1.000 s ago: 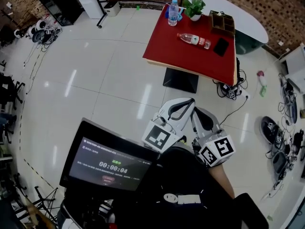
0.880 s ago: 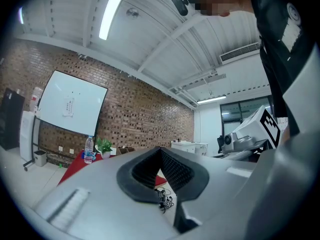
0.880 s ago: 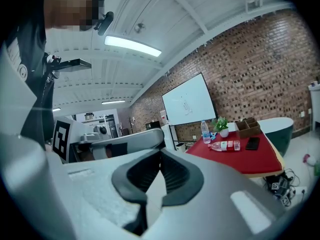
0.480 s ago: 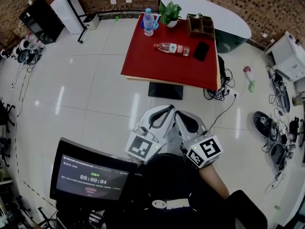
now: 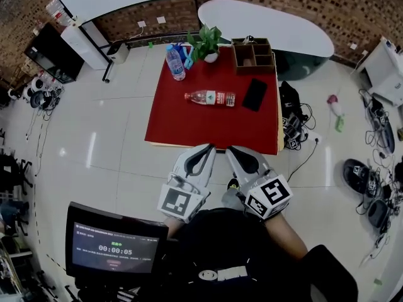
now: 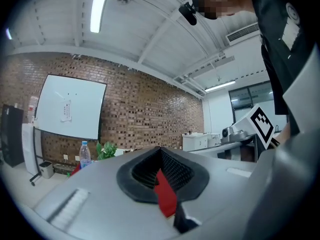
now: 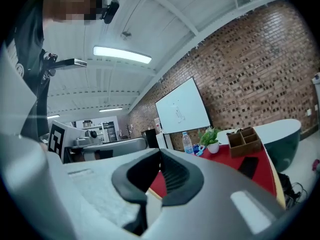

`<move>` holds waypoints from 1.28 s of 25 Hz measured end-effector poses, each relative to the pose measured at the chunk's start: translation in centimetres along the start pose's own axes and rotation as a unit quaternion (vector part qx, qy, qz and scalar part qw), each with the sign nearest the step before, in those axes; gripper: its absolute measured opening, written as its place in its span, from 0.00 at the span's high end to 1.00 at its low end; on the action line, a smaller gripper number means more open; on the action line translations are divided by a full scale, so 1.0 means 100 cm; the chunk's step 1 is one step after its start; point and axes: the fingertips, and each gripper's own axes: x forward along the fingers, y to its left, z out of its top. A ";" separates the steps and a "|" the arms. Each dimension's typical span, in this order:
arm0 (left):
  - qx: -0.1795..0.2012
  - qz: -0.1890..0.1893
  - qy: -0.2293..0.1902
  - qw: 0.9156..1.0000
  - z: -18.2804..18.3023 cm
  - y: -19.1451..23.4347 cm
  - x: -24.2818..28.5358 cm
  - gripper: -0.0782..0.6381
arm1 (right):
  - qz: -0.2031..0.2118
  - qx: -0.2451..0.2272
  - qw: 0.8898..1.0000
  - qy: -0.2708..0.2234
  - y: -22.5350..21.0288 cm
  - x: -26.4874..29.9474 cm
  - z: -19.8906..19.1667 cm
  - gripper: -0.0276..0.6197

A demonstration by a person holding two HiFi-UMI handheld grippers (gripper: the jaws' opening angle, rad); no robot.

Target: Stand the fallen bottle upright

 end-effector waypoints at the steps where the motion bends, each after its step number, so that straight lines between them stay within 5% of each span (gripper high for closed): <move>1: 0.005 0.006 0.005 1.000 0.000 0.003 0.012 0.89 | 0.002 0.001 1.000 0.000 -0.013 0.002 0.003 0.95; 7: 0.012 0.057 0.039 0.998 -0.016 0.032 0.050 0.89 | 0.025 0.039 0.999 0.021 -0.069 0.022 -0.002 0.95; 11: 0.008 0.088 0.049 0.995 -0.021 0.063 0.057 0.89 | 0.043 0.017 0.998 0.040 -0.080 0.048 -0.001 0.95; 15: 0.004 0.086 0.054 0.995 -0.027 0.087 0.062 0.89 | 0.048 -0.041 0.995 0.073 -0.084 0.081 -0.003 0.93; 19: 0.002 0.055 0.038 0.998 -0.025 0.095 0.068 0.89 | 0.036 -0.151 0.978 0.142 -0.103 0.126 -0.013 0.76; 21: 0.005 0.040 0.032 0.999 -0.024 0.095 0.069 0.89 | 0.042 -0.229 0.953 0.195 -0.118 0.158 -0.022 0.62; 24: 0.009 0.030 0.027 0.999 -0.021 0.099 0.068 0.89 | 0.074 -0.314 0.900 0.293 -0.136 0.217 -0.051 0.52; 32: 0.010 0.073 0.027 0.997 -0.020 0.132 0.036 0.89 | 0.158 -0.470 0.706 0.506 -0.155 0.320 -0.198 0.51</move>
